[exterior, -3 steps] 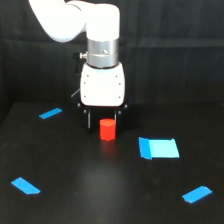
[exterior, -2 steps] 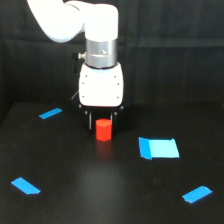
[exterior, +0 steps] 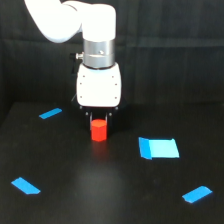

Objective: Pick up the red object from the table

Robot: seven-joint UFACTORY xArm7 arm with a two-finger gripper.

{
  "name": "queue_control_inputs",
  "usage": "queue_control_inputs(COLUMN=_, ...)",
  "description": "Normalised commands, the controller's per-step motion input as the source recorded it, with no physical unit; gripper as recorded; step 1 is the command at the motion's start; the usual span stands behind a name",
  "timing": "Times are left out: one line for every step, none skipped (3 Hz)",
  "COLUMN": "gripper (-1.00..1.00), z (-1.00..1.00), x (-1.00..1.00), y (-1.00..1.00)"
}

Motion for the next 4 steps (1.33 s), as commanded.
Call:
queue_control_inputs(gripper=-0.91, z=1.0, x=-0.14, y=-0.31)
queue_control_inputs(gripper=-1.0, z=0.93, x=-0.16, y=-0.37)
queue_control_inputs(gripper=-0.96, z=0.96, x=-0.03, y=-0.42)
queue_control_inputs(gripper=-0.97, z=0.97, x=0.02, y=-0.32)
